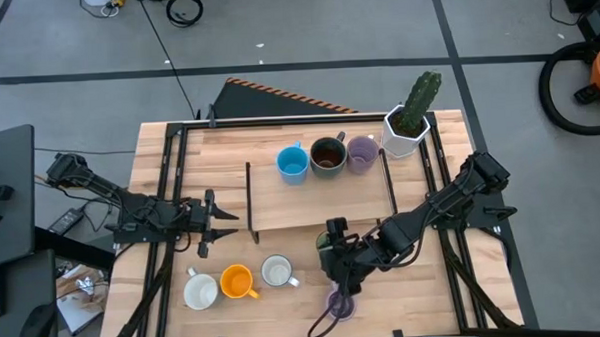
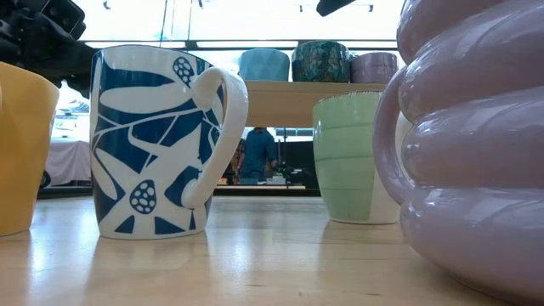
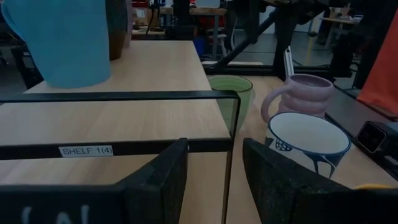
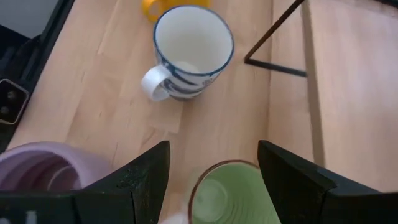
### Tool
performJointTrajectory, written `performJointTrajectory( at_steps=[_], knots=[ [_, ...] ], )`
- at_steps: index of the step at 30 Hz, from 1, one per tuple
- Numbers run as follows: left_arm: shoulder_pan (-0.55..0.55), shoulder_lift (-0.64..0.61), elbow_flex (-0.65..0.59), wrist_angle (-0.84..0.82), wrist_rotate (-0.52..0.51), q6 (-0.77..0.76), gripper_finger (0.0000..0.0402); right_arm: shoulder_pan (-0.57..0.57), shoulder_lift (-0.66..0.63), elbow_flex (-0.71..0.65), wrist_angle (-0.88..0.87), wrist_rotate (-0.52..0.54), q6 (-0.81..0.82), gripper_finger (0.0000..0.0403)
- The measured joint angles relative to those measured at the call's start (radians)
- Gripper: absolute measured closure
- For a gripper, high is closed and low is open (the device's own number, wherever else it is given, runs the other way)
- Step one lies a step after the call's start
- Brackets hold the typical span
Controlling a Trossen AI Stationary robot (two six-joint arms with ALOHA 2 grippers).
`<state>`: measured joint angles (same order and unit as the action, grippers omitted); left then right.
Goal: Place coffee mugs
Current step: Put the green mug on the shelf
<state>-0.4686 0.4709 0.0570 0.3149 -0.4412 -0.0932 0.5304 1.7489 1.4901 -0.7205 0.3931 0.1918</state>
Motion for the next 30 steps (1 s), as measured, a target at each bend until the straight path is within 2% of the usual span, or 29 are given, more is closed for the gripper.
performJointTrajectory(
  at_steps=[9,17,26,30],
  knots=[
    [0.0,0.0,0.0,0.0,0.0,0.0,0.024,-0.004,0.0,0.0,-0.098,-0.003,0.138,0.0154],
    [0.0,0.0,0.0,-0.002,0.0,-0.006,0.0239,-0.004,0.001,-0.073,-0.044,0.005,0.199,0.0154],
    [0.0,0.0,0.0,-0.005,0.0,-0.009,0.0239,-0.009,0.002,-0.077,-0.035,0.04,0.186,0.0154],
    [0.0,0.0,0.0,-0.005,0.0,-0.009,0.0239,-0.012,0.002,-0.102,0.025,0.038,0.17,0.0154]
  ],
)
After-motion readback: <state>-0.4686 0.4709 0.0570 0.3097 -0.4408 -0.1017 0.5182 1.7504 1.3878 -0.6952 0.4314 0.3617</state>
